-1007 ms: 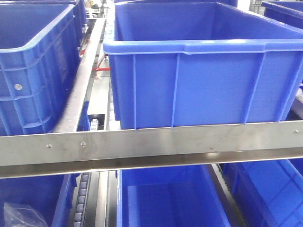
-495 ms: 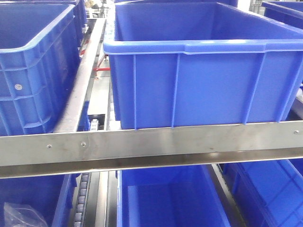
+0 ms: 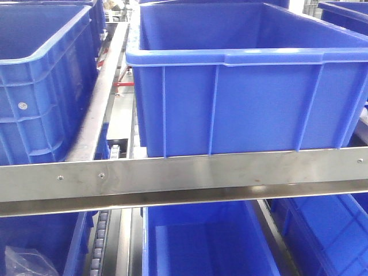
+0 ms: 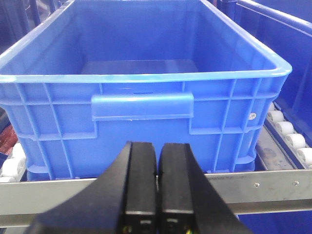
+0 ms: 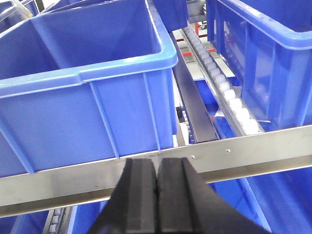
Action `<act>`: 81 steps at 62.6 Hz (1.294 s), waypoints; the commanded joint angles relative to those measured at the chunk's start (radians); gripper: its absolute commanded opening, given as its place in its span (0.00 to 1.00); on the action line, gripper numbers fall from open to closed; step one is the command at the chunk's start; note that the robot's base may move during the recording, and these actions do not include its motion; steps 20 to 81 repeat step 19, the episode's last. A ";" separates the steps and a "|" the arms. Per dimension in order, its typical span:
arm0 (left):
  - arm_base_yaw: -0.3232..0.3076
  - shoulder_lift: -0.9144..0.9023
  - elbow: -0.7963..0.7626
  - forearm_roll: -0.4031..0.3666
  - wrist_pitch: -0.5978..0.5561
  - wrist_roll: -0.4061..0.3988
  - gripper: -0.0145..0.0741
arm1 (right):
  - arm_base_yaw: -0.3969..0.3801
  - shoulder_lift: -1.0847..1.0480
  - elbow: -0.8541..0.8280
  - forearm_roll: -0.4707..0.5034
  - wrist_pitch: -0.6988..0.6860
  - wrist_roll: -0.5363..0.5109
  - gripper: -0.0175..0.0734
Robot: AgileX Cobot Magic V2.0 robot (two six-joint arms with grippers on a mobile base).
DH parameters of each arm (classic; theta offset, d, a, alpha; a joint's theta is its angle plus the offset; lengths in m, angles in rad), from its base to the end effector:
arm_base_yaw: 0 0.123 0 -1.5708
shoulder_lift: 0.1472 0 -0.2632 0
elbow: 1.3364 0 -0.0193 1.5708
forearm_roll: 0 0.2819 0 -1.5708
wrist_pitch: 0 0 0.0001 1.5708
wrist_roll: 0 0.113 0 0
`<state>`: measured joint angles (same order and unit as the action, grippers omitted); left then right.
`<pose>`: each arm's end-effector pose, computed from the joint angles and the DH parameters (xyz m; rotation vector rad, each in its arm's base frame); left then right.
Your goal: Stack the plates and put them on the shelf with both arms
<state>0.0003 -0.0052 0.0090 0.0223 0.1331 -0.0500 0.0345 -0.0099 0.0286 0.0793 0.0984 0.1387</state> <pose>0.1316 0.0004 0.1973 -0.0251 1.6203 -0.0189 0.1320 0.0054 0.1941 0.1406 1.5979 0.2020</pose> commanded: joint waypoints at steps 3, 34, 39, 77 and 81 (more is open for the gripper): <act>0.001 -0.020 0.023 0.001 -0.091 -0.008 0.26 | -0.005 -0.022 -0.016 -0.008 -0.089 -0.006 0.25; 0.001 -0.020 0.023 0.001 -0.091 -0.008 0.26 | -0.005 -0.022 -0.016 -0.008 -0.089 -0.006 0.25; 0.001 -0.020 0.023 0.001 -0.091 -0.008 0.26 | -0.005 -0.022 -0.016 -0.008 -0.089 -0.006 0.25; 0.001 -0.020 0.023 0.001 -0.091 -0.008 0.26 | -0.005 -0.022 -0.016 -0.008 -0.089 -0.006 0.25; 0.001 -0.020 0.023 0.001 -0.091 -0.008 0.26 | -0.005 -0.022 -0.016 -0.008 -0.089 -0.006 0.25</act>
